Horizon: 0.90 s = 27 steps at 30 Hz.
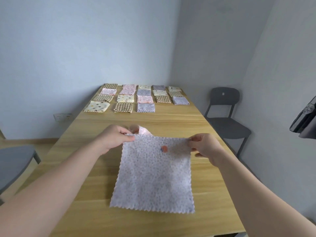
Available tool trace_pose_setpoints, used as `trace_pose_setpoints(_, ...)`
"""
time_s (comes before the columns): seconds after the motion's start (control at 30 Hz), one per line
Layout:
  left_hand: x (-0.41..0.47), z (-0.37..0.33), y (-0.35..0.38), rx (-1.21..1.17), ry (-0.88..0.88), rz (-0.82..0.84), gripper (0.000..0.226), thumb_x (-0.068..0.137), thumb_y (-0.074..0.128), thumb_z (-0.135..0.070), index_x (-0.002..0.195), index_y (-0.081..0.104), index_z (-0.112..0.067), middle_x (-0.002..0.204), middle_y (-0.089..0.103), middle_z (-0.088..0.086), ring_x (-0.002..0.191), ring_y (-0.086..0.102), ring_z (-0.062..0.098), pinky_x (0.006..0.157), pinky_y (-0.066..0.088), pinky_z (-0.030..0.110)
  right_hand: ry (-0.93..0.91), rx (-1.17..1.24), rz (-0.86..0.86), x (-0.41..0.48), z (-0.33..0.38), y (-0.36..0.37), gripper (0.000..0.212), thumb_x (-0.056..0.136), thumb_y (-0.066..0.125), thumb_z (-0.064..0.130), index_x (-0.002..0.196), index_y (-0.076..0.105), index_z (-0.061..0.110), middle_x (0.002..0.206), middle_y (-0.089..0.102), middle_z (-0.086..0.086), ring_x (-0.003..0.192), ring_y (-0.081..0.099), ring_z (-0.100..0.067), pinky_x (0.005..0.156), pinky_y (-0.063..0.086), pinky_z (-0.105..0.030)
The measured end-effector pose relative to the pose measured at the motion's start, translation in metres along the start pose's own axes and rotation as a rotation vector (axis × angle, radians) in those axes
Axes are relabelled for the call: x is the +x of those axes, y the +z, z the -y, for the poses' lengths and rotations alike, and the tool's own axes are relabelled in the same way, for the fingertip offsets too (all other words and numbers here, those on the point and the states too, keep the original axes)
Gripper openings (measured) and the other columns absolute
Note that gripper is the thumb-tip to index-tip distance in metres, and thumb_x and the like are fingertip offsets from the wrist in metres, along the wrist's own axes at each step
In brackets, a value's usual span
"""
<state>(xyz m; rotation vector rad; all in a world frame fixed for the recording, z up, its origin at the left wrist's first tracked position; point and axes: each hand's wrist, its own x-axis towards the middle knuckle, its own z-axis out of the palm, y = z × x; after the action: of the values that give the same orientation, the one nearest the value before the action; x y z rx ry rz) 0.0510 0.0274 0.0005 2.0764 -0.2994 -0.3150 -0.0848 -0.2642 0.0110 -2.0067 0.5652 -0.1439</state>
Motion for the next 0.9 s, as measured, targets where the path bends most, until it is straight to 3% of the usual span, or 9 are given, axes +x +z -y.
trace_pose_setpoints(0.1,0.005,0.008,0.012,-0.047,-0.041,-0.038,0.035,0.085,0.082,-0.028,0.116,0.074,-0.014,0.075,0.056,0.0,0.068,0.057,0.02,0.063,0.04,0.026,-0.011,-0.088,-0.069,0.005,-0.02,0.011,0.006,0.095,0.069,0.016,0.096,0.072,0.011,0.073,0.065,0.0,0.061,0.055,-0.015,0.053,0.042,-0.025)
trace_pose_setpoints(0.17,0.009,0.014,0.015,-0.06,-0.065,-0.047,0.032,0.086,0.082,-0.028,0.112,0.074,-0.012,0.057,0.047,-0.003,0.052,0.04,0.015,0.051,0.034,0.025,0.006,0.015,-0.076,0.009,-0.028,0.014,0.01,0.096,0.068,0.014,0.102,0.071,0.007,0.079,0.07,-0.003,0.057,0.063,-0.017,0.054,0.048,-0.029)
trace_pose_setpoints(0.23,0.012,0.018,0.017,-0.088,-0.061,-0.058,0.025,0.088,0.08,-0.023,0.101,0.074,-0.003,0.051,0.052,-0.002,0.047,0.046,0.013,0.047,0.037,0.025,-0.011,0.084,-0.076,0.01,-0.031,0.016,0.009,0.097,0.066,0.01,0.105,0.069,0.006,0.085,0.075,-0.007,0.066,0.073,-0.018,0.062,0.057,-0.03)
trace_pose_setpoints(0.4,0.001,0.025,0.018,-0.201,-0.01,-0.029,0.008,0.093,0.074,-0.015,0.101,0.073,-0.017,0.087,0.079,0.005,0.069,0.071,0.016,0.06,0.054,0.027,-0.097,0.142,-0.08,0.004,-0.043,0.022,0.007,0.095,0.068,0.011,0.101,0.072,0.009,0.085,0.077,-0.003,0.085,0.075,-0.016,0.077,0.062,-0.031)
trace_pose_setpoints(0.53,-0.02,0.047,0.022,-0.129,0.054,-0.033,0.024,0.091,0.072,-0.006,0.093,0.078,-0.028,0.088,0.079,0.002,0.077,0.07,0.018,0.076,0.057,0.029,-0.182,-0.007,-0.093,-0.018,-0.068,0.03,0.007,0.089,0.074,0.017,0.09,0.076,0.023,0.08,0.076,0.01,0.071,0.069,-0.007,0.059,0.051,-0.019)
trace_pose_setpoints(0.6,-0.033,0.067,0.026,-0.063,0.084,-0.033,0.031,0.091,0.072,-0.004,0.092,0.08,-0.033,0.096,0.077,-0.009,0.079,0.069,0.02,0.078,0.054,0.025,-0.185,-0.036,-0.063,-0.029,-0.085,0.036,0.015,0.084,0.074,0.012,0.085,0.079,0.026,0.082,0.076,0.016,0.072,0.068,0.001,0.061,0.048,-0.014)
trace_pose_setpoints(0.7,-0.054,0.093,0.033,0.111,0.14,-0.061,0.032,0.091,0.073,-0.009,0.089,0.08,-0.041,0.112,0.064,-0.027,0.095,0.066,-0.005,0.082,0.045,0.009,-0.264,-0.15,-0.065,-0.043,-0.109,0.047,0.023,0.077,0.075,0.005,0.079,0.081,0.027,0.09,0.074,0.023,0.087,0.066,0.011,0.077,0.048,-0.009)
trace_pose_setpoints(0.77,-0.064,0.103,0.038,0.188,0.191,-0.096,0.039,0.09,0.072,-0.006,0.087,0.077,-0.045,0.114,0.062,-0.024,0.092,0.063,-0.011,0.075,0.04,0.002,-0.315,-0.188,-0.095,-0.046,-0.117,0.05,0.022,0.074,0.076,0.004,0.078,0.082,0.025,0.094,0.072,0.025,0.092,0.064,0.012,0.083,0.048,-0.009)
trace_pose_setpoints(0.9,-0.073,0.118,0.046,0.323,0.278,-0.166,0.044,0.088,0.071,-0.003,0.091,0.075,-0.046,0.115,0.064,-0.018,0.062,0.062,0.015,0.061,0.045,0.013,-0.372,-0.179,-0.142,-0.048,-0.123,0.052,0.021,0.073,0.078,0.001,0.077,0.082,0.022,0.095,0.072,0.023,0.092,0.066,0.009,0.084,0.052,-0.012)
